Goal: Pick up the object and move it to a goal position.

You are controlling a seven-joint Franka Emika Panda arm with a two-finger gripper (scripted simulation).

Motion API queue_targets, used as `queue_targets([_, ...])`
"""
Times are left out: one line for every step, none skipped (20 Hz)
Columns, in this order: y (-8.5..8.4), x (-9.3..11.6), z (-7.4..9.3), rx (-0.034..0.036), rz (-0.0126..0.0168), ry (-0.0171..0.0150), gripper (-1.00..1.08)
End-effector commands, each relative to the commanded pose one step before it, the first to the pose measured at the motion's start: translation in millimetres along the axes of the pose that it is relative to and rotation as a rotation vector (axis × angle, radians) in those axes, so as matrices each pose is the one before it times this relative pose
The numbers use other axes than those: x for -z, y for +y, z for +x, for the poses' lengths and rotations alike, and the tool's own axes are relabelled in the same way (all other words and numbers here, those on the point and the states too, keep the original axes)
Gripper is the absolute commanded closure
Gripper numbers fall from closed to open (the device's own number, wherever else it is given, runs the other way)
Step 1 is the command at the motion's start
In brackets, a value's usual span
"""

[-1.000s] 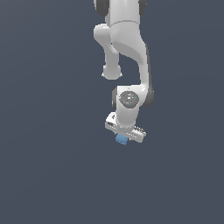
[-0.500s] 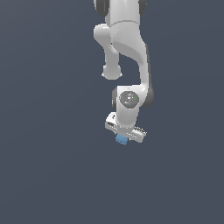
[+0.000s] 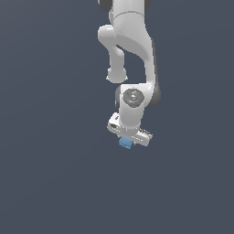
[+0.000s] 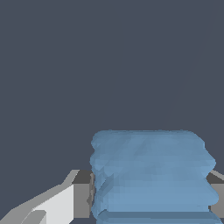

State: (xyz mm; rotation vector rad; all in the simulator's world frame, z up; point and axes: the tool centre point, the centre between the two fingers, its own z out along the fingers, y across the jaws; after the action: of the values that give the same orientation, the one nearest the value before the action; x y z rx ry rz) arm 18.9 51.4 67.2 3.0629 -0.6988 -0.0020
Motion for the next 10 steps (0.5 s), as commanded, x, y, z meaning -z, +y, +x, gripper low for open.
queue_targets([4.81,15.66,1.59,-0.00036,0.00068,0.00122,1.08])
queue_targets([2.39,7.47,0.58,0.00000,0.00000,0.00000,1.08])
queue_targets([2.86,8.10,0.80,-0.00042,0.00045,-0.00031,1.08])
queue_targets([2.78,8.74,0.69,0.00000,0.00000,0.00000,1.08])
queue_targets([2.96,9.31,0.74,0.00000,0.00000,0.00000,1.08])
queue_targets([3.12,9.85,0.79,0.00000,0.00000,0.00000,1.08])
queue_targets([3.28,10.36,0.84,0.00000,0.00000,0.00000,1.08])
queue_targets([3.43,10.85,0.88,0.00000,0.00000,0.00000,1.08])
queue_targets([3.56,11.31,0.93,0.00000,0.00000,0.00000,1.08])
queue_targets([3.70,11.75,0.98,0.00000,0.00000,0.00000,1.08])
